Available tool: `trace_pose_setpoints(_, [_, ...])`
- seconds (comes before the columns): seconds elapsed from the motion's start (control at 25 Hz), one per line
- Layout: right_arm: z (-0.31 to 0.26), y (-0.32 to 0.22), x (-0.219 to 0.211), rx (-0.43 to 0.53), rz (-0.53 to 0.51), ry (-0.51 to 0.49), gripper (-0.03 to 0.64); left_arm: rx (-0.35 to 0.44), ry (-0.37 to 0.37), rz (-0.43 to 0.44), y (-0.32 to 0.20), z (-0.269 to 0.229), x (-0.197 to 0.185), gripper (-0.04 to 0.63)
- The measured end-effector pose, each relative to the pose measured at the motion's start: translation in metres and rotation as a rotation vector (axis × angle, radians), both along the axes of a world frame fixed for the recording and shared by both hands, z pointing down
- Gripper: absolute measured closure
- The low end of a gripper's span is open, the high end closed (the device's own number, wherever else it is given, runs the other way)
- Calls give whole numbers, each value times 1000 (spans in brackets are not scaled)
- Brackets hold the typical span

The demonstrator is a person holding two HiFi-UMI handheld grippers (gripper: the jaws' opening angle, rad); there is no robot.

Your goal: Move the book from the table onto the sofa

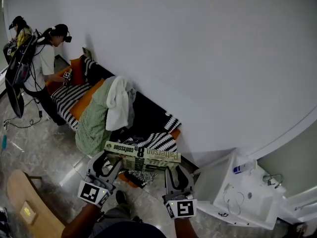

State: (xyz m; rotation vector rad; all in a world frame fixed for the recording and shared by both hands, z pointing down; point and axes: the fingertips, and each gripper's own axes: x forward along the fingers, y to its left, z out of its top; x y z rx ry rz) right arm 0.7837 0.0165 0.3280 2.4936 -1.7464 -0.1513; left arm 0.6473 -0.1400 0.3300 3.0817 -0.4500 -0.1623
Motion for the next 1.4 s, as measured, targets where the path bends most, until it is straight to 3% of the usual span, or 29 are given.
trace_pose_setpoints(0.56, [21, -94, 61, -19, 51, -16, 485, -51, -27, 54, -99, 28, 66, 382])
trace_pose_setpoints(0.96, [69, -158, 117, -57, 2, -60, 485, -87, -70, -10, -157, 69, 114, 382])
trace_pose_setpoints(1.4, [136, -211, 216, -103, -102, -154, 485, -159, -151, -130, -192, 133, 195, 382])
